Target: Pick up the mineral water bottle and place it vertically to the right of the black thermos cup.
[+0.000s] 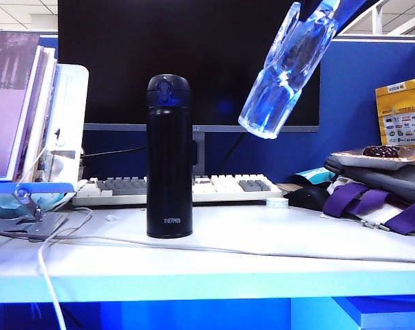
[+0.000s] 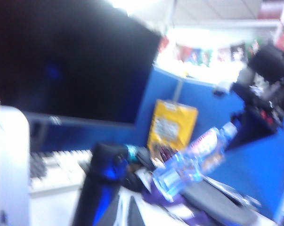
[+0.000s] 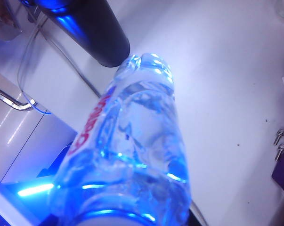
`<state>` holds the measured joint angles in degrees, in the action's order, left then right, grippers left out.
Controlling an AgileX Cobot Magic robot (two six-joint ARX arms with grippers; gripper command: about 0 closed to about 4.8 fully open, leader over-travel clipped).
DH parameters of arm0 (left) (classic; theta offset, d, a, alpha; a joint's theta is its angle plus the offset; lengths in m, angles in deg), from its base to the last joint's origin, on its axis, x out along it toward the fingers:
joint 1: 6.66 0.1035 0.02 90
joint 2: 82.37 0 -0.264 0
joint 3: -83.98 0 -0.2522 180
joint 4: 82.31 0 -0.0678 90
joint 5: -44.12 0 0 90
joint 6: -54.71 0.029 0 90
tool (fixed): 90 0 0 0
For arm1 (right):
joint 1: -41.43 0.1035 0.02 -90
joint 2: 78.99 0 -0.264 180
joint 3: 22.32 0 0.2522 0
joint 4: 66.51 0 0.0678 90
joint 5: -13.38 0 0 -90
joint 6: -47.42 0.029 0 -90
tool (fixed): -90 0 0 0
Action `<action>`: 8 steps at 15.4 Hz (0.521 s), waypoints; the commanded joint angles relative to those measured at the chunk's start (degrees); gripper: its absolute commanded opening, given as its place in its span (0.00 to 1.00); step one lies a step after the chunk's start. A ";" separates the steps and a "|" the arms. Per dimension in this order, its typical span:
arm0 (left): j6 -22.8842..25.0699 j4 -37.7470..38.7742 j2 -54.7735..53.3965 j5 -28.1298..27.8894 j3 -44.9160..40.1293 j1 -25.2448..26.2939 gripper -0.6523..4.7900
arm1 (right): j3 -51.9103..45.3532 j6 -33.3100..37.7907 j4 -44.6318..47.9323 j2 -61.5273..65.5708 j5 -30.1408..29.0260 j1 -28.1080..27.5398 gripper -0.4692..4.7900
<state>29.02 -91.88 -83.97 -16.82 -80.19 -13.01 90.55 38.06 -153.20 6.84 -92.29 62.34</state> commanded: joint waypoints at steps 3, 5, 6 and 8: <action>1.42 -1.20 -8.63 1.90 9.46 0.00 0.18 | 0.66 -0.31 1.99 -1.55 -1.03 0.09 0.09; 3.41 -1.20 -25.31 9.73 22.40 -0.02 0.18 | 0.66 -0.31 1.79 -1.57 -1.16 0.09 0.09; 3.41 -1.22 -31.26 13.75 26.53 -0.11 0.18 | 0.66 -0.31 1.46 -1.60 -1.25 0.09 0.09; 3.21 -1.22 -46.10 22.45 36.76 -2.84 0.18 | 0.66 -0.31 1.11 -2.25 -1.22 0.09 0.09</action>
<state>32.16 -93.13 -128.08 2.07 -45.16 -14.62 90.49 38.01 -153.94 5.87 -92.55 62.34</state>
